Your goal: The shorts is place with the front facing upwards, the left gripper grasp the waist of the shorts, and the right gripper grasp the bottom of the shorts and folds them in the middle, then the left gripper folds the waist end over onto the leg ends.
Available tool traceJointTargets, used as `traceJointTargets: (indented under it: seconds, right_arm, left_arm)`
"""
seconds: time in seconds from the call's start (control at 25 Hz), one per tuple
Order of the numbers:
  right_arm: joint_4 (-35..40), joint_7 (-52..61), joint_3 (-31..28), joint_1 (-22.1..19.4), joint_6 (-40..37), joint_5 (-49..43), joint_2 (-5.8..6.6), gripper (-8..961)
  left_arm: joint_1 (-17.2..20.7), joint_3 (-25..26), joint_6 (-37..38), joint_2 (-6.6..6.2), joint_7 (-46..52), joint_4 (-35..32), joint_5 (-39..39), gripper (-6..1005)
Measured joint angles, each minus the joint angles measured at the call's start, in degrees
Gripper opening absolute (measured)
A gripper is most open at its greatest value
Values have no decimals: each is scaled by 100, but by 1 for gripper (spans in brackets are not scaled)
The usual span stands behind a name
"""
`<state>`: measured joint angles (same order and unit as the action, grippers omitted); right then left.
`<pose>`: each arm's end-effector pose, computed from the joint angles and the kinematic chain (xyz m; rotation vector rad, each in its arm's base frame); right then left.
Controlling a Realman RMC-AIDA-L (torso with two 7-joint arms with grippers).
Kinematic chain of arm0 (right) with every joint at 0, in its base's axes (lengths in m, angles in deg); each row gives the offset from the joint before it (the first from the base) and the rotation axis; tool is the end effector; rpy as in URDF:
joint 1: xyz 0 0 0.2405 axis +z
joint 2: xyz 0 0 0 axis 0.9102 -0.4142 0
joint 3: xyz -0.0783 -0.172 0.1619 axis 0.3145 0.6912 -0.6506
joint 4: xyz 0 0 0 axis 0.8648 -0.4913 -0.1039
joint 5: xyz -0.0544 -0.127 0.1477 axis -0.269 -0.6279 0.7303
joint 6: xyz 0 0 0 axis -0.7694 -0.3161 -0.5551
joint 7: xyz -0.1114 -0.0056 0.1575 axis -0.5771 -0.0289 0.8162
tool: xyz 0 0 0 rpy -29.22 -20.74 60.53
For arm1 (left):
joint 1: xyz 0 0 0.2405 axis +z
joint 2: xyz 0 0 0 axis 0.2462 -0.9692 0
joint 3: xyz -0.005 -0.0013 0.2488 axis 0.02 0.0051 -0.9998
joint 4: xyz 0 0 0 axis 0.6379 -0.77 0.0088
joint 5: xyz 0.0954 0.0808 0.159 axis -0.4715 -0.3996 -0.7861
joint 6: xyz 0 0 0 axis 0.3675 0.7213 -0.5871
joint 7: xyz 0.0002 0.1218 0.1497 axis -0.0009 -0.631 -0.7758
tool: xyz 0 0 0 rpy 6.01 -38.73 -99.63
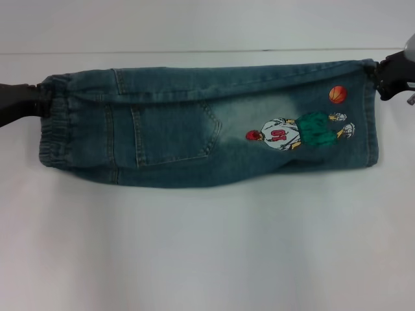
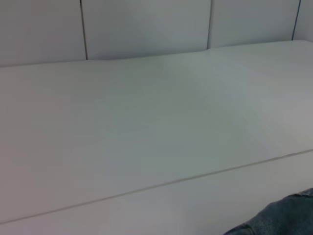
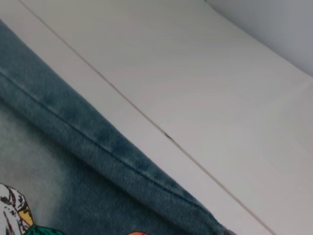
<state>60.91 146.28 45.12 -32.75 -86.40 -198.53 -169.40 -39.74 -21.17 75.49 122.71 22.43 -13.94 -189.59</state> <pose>0.2784 0.4534 0.0219 -2.2239 0.3663 -0.1231 -0.3063 0.4237 0.0193 -2.0028 -0.8459 -0.2907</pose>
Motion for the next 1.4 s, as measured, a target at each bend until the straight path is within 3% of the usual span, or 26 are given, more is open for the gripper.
traceJointTargets:
  seconds: [0.36, 0.44, 0.8, 1.04, 1.16, 1.32, 1.4]
  right_arm:
    - [-247, -32, 138, 36, 230, 94, 29, 59]
    - [-290, -61, 150, 25, 290, 89, 37, 85]
    - [-170, -90, 131, -152, 365, 132, 21, 272]
    - [31, -720, 148, -574, -19, 1194, 12, 506]
    - [29, -1397, 66, -867, -481, 2147, 21, 756]
    - [-239, -2543, -192, -1298, -1280, 3401, 19, 873]
    - [-541, -3142, -329, -1451, -1753, 3904, 16, 902]
  left_arm:
    - [45, -217, -78, -4, -125, 23, -151, 53]
    - [57, -219, -105, -4, -136, 49, -157, 208]
    - [172, -176, -83, 16, -64, -48, -549, 402]
    - [673, -78, 526, 55, -689, -394, 426, 583]
    - [938, 216, 1256, 69, -1473, -327, 1234, 696]
    - [1191, 1077, 2501, 49, -2330, 107, 1802, 872]
    - [1254, 1576, 2995, 22, -2697, 425, 1814, 897]
